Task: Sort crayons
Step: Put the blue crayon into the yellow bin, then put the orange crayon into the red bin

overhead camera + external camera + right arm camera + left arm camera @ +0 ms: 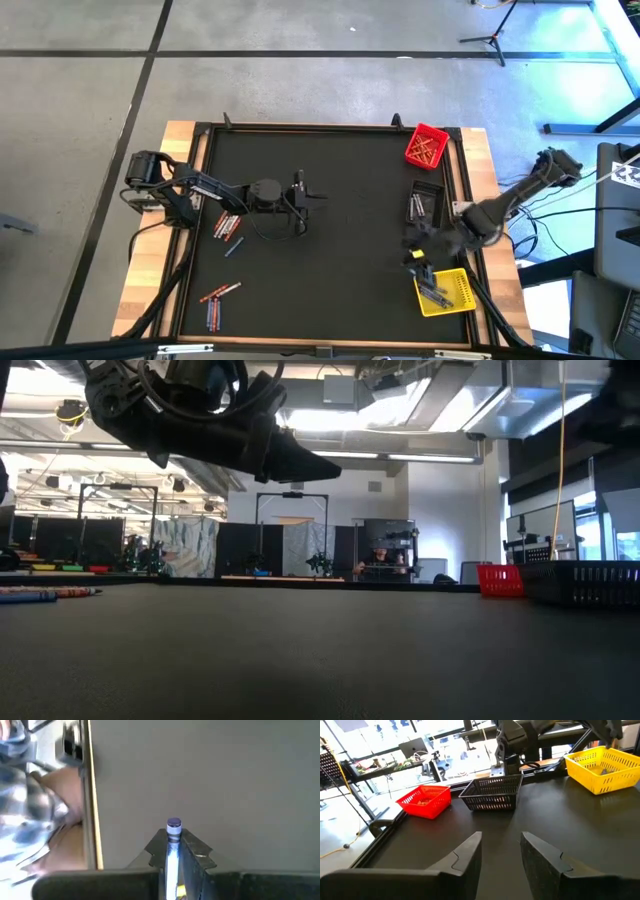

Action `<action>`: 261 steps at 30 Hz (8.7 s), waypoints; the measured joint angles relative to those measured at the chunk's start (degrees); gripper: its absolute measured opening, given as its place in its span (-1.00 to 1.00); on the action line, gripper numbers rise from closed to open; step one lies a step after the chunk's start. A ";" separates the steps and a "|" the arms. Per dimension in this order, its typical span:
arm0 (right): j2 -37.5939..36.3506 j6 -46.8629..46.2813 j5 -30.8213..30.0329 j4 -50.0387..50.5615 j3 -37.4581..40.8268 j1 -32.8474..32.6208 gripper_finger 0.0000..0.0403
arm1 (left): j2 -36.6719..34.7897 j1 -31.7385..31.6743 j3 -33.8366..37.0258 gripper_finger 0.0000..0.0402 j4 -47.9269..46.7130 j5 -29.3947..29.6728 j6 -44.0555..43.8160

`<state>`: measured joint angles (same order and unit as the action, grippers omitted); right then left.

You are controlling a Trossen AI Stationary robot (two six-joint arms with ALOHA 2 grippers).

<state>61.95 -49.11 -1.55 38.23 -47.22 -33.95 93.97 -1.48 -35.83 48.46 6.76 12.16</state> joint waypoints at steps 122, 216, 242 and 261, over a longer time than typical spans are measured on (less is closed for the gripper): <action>21.62 53.49 -13.76 -78.63 24.15 27.23 -0.26 | -12.80 -20.15 2.56 -0.58 -102.61 -8.26 -50.64; 23.08 43.31 -14.00 -83.54 23.77 27.23 0.11 | 16.66 -1.73 -7.90 -0.93 15.44 -14.91 -7.09; 28.85 49.29 -12.26 -84.27 19.41 27.16 -0.85 | 16.62 -1.40 -8.59 -0.93 15.04 -14.43 -7.02; 23.56 49.03 -13.75 -72.38 19.43 27.23 -0.90 | 15.79 -2.10 -8.48 -0.44 8.79 -15.26 -9.07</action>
<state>85.51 -0.08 -15.30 -34.15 -27.79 -6.72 109.76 -3.57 -44.31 57.25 -8.50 3.10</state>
